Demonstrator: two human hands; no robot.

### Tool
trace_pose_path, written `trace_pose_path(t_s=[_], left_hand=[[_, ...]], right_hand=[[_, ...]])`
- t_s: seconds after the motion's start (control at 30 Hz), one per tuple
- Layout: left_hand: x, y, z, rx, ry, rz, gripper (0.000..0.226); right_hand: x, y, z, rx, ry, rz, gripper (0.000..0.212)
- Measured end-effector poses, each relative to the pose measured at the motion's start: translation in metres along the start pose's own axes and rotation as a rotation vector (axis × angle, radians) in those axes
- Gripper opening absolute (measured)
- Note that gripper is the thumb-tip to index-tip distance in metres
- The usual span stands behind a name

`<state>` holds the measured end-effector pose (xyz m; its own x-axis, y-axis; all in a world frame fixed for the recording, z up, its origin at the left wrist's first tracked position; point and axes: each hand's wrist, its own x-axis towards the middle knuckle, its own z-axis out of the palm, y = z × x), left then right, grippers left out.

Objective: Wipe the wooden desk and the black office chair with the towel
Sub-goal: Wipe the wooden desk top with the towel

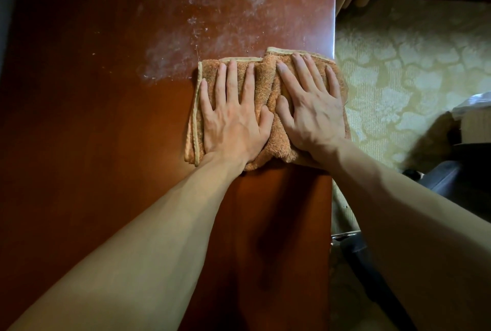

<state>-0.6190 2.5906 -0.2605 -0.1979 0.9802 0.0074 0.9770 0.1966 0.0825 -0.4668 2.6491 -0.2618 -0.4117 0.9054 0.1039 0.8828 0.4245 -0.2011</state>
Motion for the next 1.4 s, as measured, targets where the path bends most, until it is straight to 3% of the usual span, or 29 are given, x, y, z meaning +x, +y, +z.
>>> trace_pose_path(t_s=[1.4], left_hand=[[0.109, 0.014, 0.008, -0.005, 0.065, -0.066, 0.075]], right_hand=[[0.103, 0.032, 0.006, -0.002, 0.013, 0.009, 0.06]])
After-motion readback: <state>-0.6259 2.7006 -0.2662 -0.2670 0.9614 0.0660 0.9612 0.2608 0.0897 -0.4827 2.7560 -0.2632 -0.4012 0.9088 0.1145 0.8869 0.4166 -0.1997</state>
